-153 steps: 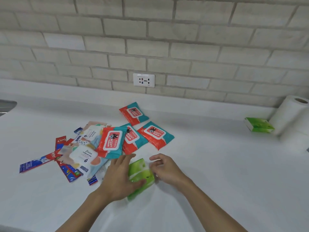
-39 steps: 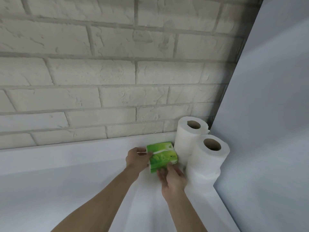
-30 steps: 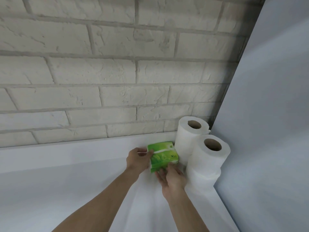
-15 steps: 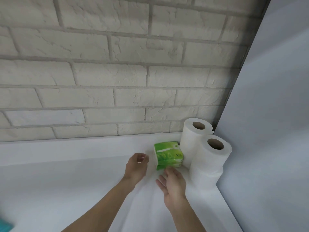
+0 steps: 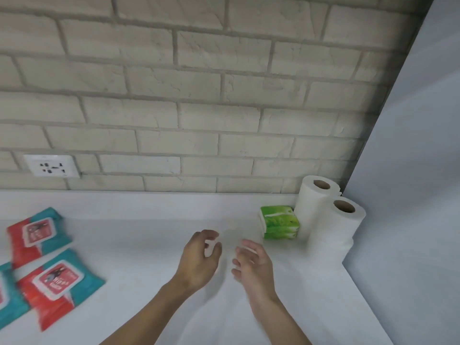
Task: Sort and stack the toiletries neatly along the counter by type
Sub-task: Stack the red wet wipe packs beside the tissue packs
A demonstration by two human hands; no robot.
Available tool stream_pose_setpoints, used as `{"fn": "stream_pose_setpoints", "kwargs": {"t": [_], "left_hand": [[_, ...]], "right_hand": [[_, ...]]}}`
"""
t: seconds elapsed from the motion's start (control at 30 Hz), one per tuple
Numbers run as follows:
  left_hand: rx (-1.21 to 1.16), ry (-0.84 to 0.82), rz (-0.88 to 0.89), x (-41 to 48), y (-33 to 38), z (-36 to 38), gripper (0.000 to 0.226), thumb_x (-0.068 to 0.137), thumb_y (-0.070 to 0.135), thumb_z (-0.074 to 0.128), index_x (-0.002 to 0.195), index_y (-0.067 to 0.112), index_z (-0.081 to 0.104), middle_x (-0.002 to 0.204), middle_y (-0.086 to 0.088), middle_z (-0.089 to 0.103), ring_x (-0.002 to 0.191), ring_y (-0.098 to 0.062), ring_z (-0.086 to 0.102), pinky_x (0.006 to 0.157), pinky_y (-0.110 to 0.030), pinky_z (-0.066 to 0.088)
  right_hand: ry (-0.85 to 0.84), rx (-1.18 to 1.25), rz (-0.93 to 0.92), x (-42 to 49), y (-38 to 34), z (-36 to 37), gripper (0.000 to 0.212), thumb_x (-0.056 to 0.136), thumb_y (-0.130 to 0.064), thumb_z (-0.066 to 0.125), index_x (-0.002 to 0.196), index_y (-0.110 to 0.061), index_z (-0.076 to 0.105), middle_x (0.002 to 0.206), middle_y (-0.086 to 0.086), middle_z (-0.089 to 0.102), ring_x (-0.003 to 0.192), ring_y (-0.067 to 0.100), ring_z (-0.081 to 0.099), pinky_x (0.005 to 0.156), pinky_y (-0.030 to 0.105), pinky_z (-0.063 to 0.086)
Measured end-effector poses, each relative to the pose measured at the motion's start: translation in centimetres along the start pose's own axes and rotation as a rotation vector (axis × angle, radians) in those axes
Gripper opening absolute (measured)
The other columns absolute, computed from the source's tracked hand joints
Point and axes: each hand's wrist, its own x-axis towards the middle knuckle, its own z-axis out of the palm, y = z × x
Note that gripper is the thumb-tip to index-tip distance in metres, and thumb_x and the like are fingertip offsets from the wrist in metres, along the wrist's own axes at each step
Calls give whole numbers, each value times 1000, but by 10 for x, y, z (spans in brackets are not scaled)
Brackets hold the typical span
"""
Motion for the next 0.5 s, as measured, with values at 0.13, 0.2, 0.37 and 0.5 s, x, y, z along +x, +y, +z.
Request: {"fn": "stream_pose_setpoints", "kwargs": {"t": [0.13,0.2,0.37,0.5], "left_hand": [[179,24,140,-24,-15,-36,30,93,29,55,123,27,55,122,15,53,111,-10,48,92,-20,40],[268,31,193,-34,-23,-54,32,93,32,54,125,28,53,124,16,51,114,-10,45,91,-19,39],[495,28,257,-55,-50,-102,40,91,37,55,129,27,52,129,11,53,118,-18,46,96,-27,44],[783,-92,221,-70,-65,-142,55,91,47,46,142,30,36,147,5,40,134,-29,34,112,-40,30]], "right_hand": [[-68,-153,-70,-20,4,20,22,89,-14,62,104,-30,63,103,-2,69,85,16,67,82,38,55],[-100,-232,-104,-29,5,32,21,88,-18,63,102,-34,63,103,-7,69,87,13,67,79,33,54],[-193,-462,-192,-54,12,65,20,90,-24,62,105,-36,59,108,-13,61,95,10,62,71,16,46],[-271,-705,-267,-67,17,91,28,91,-26,60,118,-31,56,121,-8,56,107,7,53,85,16,38]]}}
